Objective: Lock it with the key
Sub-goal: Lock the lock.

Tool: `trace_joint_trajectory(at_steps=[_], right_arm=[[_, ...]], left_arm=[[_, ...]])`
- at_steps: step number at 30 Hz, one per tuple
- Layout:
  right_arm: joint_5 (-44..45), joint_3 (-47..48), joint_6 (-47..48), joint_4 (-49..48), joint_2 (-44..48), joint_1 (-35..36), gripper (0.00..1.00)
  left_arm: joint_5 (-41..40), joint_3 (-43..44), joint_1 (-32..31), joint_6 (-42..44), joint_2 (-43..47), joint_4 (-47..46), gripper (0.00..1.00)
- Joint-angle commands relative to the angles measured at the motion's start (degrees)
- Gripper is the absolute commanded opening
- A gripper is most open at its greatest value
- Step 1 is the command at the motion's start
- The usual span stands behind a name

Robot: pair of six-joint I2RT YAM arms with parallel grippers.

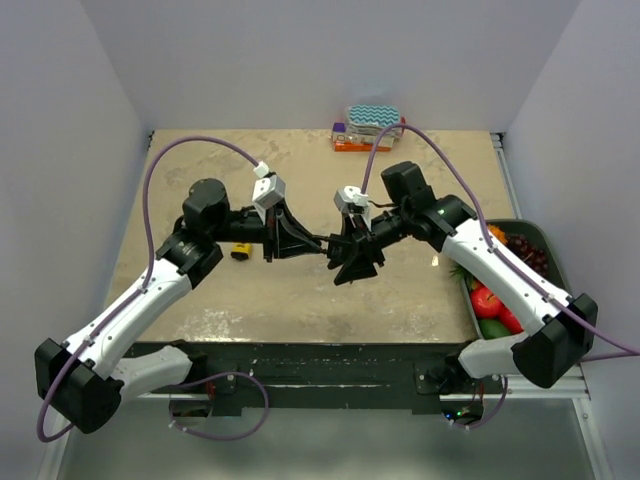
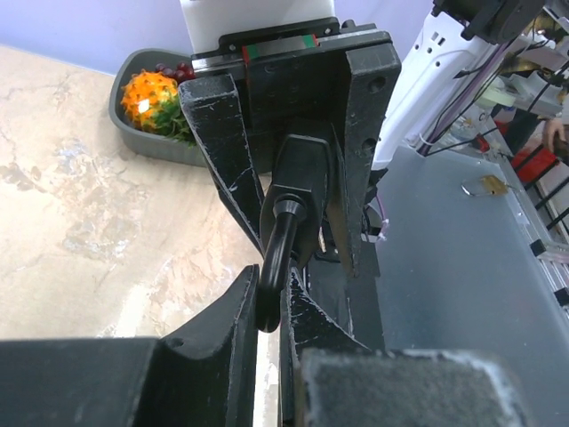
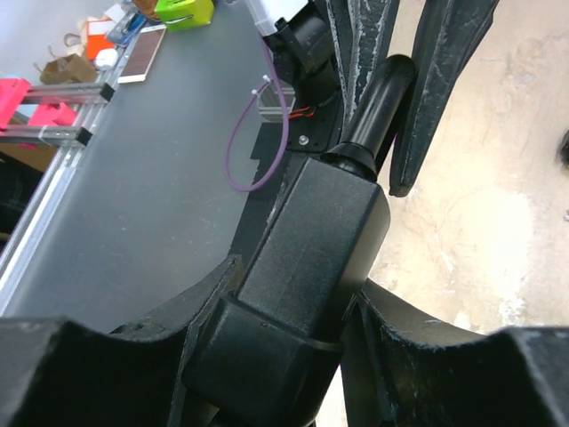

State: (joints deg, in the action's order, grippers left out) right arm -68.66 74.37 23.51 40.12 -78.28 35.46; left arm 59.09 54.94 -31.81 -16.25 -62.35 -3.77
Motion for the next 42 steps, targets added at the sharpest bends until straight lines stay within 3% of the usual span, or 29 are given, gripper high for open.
trace_joint_trajectory(at_steps=[1, 10, 13, 19, 20, 21, 23, 24, 27, 28, 31, 37, 39, 42], right_arm=[[7.2, 5.6, -3.2, -22.3, -5.7, 5.3, 0.00], [7.4, 1.8, -6.0, -27.0, -5.6, 7.9, 0.00], [8.0, 2.4, -0.7, -21.5, -4.9, 7.6, 0.00], [13.1, 0.7, 3.7, -10.2, -1.1, 4.4, 0.00], [13.8, 0.4, 3.7, -8.8, -0.6, 3.9, 0.04], [14.3, 0.0, 3.7, -8.1, -0.1, 2.8, 0.15], [16.0, -0.2, 3.9, -6.2, 0.8, 1.5, 0.22], [16.5, -0.3, 3.9, -5.7, 1.1, 0.1, 0.35], [18.6, -0.3, 4.7, -3.5, 1.7, -2.7, 0.51], [18.9, -0.3, 4.8, -3.1, 2.2, -3.3, 0.61], [20.8, -0.2, 5.5, -1.4, 2.7, -4.7, 0.71], [22.3, -0.8, 7.2, 1.0, 4.5, -5.4, 0.76], [21.6, -0.4, 6.6, 0.4, 4.4, -5.3, 0.90], [19.5, 1.3, 5.5, 0.0, 2.7, -5.3, 0.94]], left_arm=[[7.1, -2.2, -12.9, -6.0, -2.3, -12.4, 0.00], [6.7, -1.7, -15.3, -7.8, -4.0, -16.3, 0.00], [5.6, 0.3, -14.7, -2.9, -3.3, -8.6, 0.00], [5.5, 2.4, -3.4, 0.3, -1.5, -1.1, 0.00], [5.3, 4.0, -1.1, 3.8, -1.5, 1.1, 0.00], [5.0, 4.9, -0.2, 5.6, -1.5, 6.7, 0.00], [5.1, 5.9, 1.5, 8.1, -1.5, 9.6, 0.00], [4.9, 5.9, 1.9, 8.4, -1.2, 11.3, 0.00], [4.6, 5.6, 3.8, 8.9, -1.0, 13.1, 0.00], [4.5, 5.7, 4.3, 8.9, -1.3, 13.4, 0.00], [5.0, 6.2, 6.4, 8.7, -2.2, 14.6, 0.00], [5.8, 9.4, 6.7, 14.7, -4.1, 20.5, 0.00], [6.0, 9.9, 6.7, 18.4, -4.7, 22.8, 0.00], [6.5, 10.3, 6.7, 20.2, -5.1, 23.7, 0.00]])
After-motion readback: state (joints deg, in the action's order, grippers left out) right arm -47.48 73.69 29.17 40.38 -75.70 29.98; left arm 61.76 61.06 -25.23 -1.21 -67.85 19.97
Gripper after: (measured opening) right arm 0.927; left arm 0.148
